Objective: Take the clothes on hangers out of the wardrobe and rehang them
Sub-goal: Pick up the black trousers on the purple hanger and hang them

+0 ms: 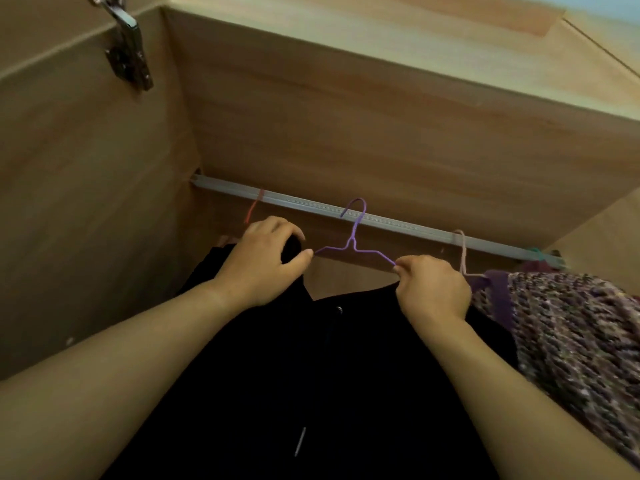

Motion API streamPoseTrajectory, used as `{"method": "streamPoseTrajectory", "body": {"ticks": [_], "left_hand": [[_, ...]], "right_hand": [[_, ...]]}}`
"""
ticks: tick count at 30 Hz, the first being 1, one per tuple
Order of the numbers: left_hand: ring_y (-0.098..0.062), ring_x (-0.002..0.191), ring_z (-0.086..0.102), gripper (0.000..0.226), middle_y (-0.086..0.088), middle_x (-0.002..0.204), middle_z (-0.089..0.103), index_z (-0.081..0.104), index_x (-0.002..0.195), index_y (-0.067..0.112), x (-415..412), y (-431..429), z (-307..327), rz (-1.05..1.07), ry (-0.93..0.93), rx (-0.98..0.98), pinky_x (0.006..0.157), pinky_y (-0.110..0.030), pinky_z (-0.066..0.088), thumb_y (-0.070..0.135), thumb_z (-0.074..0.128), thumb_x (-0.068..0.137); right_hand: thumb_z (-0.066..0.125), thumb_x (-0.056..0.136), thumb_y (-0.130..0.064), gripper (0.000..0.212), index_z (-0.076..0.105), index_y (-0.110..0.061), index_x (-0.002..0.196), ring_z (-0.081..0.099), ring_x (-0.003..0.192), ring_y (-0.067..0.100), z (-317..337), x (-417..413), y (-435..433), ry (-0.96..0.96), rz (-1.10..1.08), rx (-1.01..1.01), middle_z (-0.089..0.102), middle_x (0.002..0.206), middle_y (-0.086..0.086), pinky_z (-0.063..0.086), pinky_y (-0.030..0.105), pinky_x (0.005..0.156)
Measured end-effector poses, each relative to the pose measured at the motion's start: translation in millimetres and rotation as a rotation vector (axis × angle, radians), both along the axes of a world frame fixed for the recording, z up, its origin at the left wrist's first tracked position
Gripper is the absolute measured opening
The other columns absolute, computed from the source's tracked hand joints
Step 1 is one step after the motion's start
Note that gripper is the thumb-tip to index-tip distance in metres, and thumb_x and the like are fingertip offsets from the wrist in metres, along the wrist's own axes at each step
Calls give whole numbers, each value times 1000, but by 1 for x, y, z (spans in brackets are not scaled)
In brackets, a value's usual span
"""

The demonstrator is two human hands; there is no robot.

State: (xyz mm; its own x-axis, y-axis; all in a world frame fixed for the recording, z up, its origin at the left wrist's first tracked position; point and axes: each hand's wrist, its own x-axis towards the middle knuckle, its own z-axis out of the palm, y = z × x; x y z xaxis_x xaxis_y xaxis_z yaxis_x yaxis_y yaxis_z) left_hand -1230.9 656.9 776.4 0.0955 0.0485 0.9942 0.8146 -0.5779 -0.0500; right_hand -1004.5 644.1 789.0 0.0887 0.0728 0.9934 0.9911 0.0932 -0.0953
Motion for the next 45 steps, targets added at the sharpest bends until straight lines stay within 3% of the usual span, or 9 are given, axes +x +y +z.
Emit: {"method": "streamPoseTrajectory", "body": {"ticks": [6, 9, 12, 15, 18, 22, 30, 41, 45], "left_hand": [[-10, 119, 32, 24, 8, 120, 45, 54, 111, 24, -7, 21, -16, -214, -28, 69, 95, -23, 22, 38, 51, 92], [-11, 121, 34, 31, 10, 118, 46, 55, 107, 27, -11, 30, -22, -220, -14, 110, 97, -24, 23, 49, 47, 87], [-8, 119, 33, 39, 14, 116, 46, 55, 104, 32, -12, 37, -21, -209, 5, 131, 96, -23, 24, 57, 40, 78], [-1, 112, 33, 50, 16, 112, 47, 56, 102, 32, -16, 38, -16, -215, 19, 195, 88, -14, 25, 67, 34, 73], [2, 105, 39, 46, 18, 106, 48, 57, 97, 29, -21, 38, -13, -262, 46, 266, 86, -6, 28, 63, 35, 75], [-3, 102, 48, 34, 17, 99, 52, 57, 91, 32, -23, 39, -12, -320, 86, 270, 86, -20, 38, 58, 40, 78], [0, 101, 48, 30, 19, 97, 51, 56, 90, 33, -24, 41, -15, -352, 93, 232, 82, -7, 31, 57, 41, 79], [-4, 97, 50, 21, 18, 93, 52, 53, 87, 36, -35, 35, -15, -337, 99, 232, 80, -18, 35, 53, 41, 83], [-4, 96, 50, 22, 18, 93, 52, 54, 88, 35, -39, 34, -16, -342, 105, 216, 80, -20, 37, 52, 41, 83]], "right_hand": [[51, 92, -32, 23, 66, -31, 110, 59, 105, 26, 25, -4, 11, 76, 62, 105, 67, 110, -1, 46, 32, 80], [52, 92, -33, 23, 65, -33, 110, 59, 105, 26, 35, -11, 16, 96, 79, 126, 67, 110, 0, 43, 31, 80], [53, 91, -32, 21, 67, -32, 107, 61, 100, 26, 45, -16, 21, 86, 75, 143, 68, 105, -1, 42, 30, 71], [53, 92, -32, 19, 67, -33, 105, 62, 97, 24, 52, -22, 25, 92, 54, 119, 68, 101, -2, 38, 26, 64], [52, 92, -33, 20, 67, -32, 106, 62, 98, 24, 56, -25, 31, 96, 41, 121, 68, 101, -2, 39, 26, 65], [52, 92, -33, 20, 67, -32, 106, 61, 99, 25, 61, -22, 38, 102, 45, 139, 68, 103, -2, 41, 28, 68], [50, 93, -30, 21, 66, -32, 107, 61, 100, 27, 60, -22, 39, 24, 11, 160, 68, 105, 0, 44, 30, 71], [49, 93, -29, 25, 63, -37, 112, 59, 105, 24, 41, -56, 55, -80, -14, 34, 64, 113, -3, 45, 29, 76], [49, 93, -34, 22, 63, -33, 111, 60, 101, 23, 37, -53, 54, -84, 84, 21, 67, 108, -3, 44, 29, 69]]}}
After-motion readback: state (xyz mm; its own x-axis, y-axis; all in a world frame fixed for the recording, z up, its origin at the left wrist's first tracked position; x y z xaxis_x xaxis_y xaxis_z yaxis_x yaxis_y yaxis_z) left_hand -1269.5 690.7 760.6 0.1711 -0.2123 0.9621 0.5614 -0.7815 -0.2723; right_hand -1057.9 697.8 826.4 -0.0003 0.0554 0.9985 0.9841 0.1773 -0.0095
